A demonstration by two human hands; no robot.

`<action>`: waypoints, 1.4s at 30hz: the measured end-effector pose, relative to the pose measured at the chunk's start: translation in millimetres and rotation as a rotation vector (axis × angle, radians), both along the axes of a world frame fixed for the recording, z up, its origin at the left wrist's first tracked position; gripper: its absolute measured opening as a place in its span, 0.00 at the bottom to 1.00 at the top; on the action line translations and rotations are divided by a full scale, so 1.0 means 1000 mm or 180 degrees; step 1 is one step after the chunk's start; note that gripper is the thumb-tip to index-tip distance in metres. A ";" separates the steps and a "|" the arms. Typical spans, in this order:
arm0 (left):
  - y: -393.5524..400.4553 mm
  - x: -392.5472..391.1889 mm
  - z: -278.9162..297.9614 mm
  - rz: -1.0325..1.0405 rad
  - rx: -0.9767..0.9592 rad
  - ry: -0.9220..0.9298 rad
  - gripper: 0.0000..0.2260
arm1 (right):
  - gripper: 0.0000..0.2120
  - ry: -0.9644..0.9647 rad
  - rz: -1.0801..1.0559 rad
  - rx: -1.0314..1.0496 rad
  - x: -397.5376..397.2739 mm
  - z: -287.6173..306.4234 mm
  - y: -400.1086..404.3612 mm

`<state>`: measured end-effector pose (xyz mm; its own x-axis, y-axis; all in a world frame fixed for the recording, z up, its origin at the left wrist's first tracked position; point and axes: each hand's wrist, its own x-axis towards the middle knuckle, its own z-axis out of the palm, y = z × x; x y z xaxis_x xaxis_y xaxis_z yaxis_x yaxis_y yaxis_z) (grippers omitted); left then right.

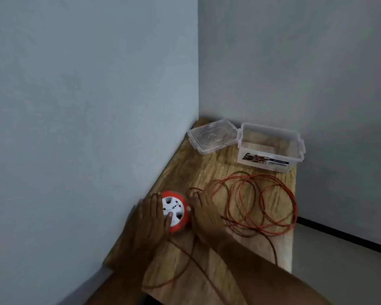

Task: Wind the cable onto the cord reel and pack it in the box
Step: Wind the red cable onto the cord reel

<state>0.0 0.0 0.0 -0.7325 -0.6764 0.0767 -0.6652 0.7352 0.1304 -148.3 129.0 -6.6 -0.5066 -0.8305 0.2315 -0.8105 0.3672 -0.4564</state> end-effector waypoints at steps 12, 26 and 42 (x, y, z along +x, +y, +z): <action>0.006 -0.022 -0.030 0.1256 0.1852 0.1204 0.37 | 0.24 -0.0984 -0.0877 0.0124 0.038 0.013 -0.034; -0.008 -0.125 0.127 0.0200 0.2040 0.3224 0.20 | 0.28 -0.0390 -0.1561 -0.1277 -0.036 0.138 -0.036; -0.026 -0.214 0.314 -0.1557 0.2126 0.2936 0.11 | 0.28 0.0560 -0.1642 -0.2456 -0.104 0.267 0.029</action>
